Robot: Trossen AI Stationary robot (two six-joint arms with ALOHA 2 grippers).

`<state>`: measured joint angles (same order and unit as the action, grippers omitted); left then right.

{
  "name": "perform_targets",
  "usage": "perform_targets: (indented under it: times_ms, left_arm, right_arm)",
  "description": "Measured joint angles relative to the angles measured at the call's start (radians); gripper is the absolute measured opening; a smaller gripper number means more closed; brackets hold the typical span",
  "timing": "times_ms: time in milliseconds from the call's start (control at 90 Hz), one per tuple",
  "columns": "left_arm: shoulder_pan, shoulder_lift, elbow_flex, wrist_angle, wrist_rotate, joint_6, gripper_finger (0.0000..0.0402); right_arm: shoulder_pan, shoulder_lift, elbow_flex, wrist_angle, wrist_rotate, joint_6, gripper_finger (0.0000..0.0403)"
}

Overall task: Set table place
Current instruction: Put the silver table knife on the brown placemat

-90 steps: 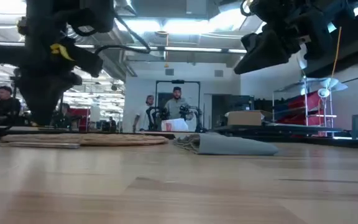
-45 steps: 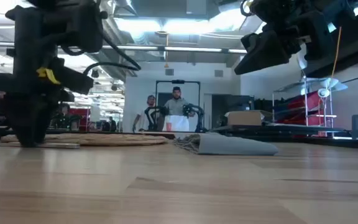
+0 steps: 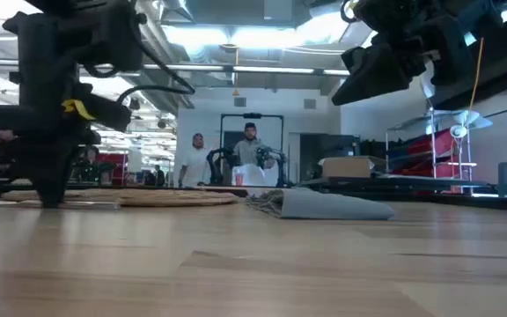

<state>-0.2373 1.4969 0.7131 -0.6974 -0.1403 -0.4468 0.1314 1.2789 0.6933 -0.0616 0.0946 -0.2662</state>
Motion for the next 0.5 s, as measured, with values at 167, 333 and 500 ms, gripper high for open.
perform_targets:
  times_ms: [167, 333, 500]
  left_arm:
    - [-0.025, 0.002, 0.097, -0.078, -0.079, 0.016, 0.0002]
    - [-0.003, 0.002, 0.135, -0.177, -0.170, 0.043, 0.0002]
    - [0.066, 0.001, 0.137, -0.206, -0.216, 0.083, 0.0001]
  right_arm:
    - [0.000, 0.000, 0.000, -0.001, 0.000, 0.000, 0.0000]
    - [0.000, 0.000, 0.000, -0.001, 0.001, 0.000, 0.0000]
    - [0.000, 0.000, 0.000, 0.000, 0.001, 0.000, 0.0000]
